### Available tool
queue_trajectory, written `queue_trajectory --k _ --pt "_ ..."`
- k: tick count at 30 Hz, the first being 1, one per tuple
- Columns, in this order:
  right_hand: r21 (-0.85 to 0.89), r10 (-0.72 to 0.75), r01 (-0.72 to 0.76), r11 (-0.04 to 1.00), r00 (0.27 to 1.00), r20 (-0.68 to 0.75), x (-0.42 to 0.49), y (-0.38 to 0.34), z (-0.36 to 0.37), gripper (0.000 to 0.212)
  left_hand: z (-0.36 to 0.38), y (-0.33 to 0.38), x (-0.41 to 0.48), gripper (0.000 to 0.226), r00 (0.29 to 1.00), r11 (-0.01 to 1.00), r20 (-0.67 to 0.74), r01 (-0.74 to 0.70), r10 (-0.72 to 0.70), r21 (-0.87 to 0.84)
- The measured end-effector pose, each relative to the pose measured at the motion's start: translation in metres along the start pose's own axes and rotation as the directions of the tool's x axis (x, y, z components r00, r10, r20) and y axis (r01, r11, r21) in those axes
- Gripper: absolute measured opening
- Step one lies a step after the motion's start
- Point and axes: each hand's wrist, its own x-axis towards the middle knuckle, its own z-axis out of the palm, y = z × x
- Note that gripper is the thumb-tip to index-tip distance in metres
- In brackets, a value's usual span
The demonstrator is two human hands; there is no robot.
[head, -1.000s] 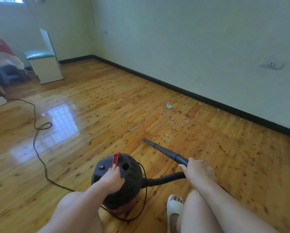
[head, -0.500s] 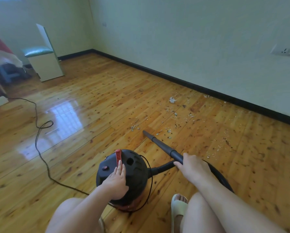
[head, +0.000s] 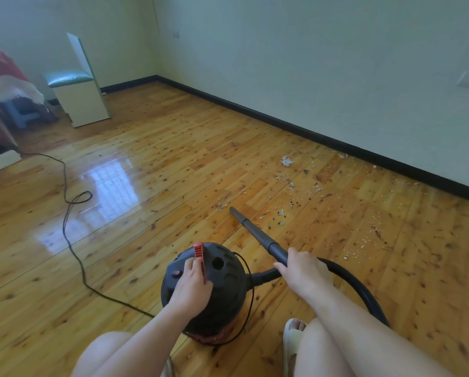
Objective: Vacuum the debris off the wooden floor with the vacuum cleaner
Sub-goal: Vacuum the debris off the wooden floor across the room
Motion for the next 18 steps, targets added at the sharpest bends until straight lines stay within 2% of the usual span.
queue_trajectory --k 4,8,12,18 --pt "0.006 -0.023 0.023 1.0 1.0 -0.012 0.004 -0.006 0.002 0.04 0.001 -0.003 0.015 0.056 0.993 0.989 -0.052 0.097 -0.103 -0.111" --pt "0.015 -0.042 0.043 0.999 0.999 -0.02 0.006 -0.009 0.003 0.039 -0.001 -0.007 0.031 0.046 0.978 0.963 0.008 0.209 -0.211 -0.171" --pt "0.009 -0.055 0.056 0.998 0.998 -0.027 0.007 -0.009 0.004 0.04 -0.001 -0.01 0.043 0.029 0.969 0.96 0.046 0.245 -0.241 -0.137" --pt "0.011 -0.078 0.078 0.997 0.997 -0.02 0.011 -0.014 0.007 0.04 0.0 -0.009 0.052 0.018 0.976 0.969 0.049 0.216 -0.211 -0.123"
